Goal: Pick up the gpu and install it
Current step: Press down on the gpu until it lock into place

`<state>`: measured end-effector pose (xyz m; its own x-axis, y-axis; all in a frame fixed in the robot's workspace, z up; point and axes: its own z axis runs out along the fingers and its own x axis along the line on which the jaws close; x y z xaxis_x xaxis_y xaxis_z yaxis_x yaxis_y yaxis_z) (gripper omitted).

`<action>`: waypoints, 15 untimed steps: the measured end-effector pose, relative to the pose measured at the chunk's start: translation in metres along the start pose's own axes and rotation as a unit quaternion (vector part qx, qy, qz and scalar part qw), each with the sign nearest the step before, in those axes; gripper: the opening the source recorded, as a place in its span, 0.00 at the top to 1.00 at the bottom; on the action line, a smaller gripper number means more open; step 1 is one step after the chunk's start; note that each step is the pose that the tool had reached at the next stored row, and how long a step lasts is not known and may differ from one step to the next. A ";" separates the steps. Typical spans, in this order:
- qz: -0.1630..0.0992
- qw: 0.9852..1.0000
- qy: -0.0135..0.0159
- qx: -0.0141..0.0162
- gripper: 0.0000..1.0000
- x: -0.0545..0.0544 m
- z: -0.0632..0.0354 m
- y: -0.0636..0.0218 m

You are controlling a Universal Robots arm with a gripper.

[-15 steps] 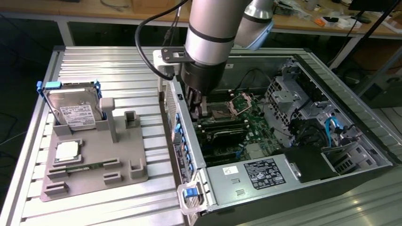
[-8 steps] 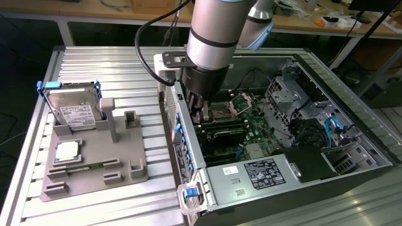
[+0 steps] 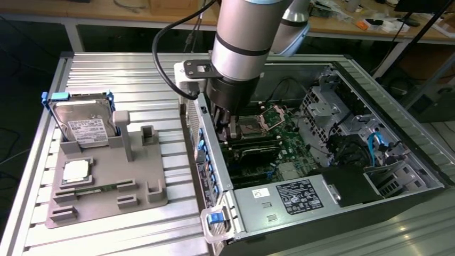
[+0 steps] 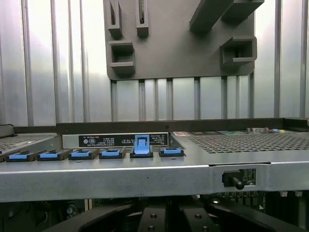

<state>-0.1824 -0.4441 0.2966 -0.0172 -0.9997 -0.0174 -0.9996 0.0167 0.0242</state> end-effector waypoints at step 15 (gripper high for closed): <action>0.000 1.000 0.003 -0.010 0.89 0.003 -0.0028 -0.0114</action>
<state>-0.1709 -0.4478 0.2991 -0.0176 -0.9998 -0.0110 -0.9989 0.0171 0.0447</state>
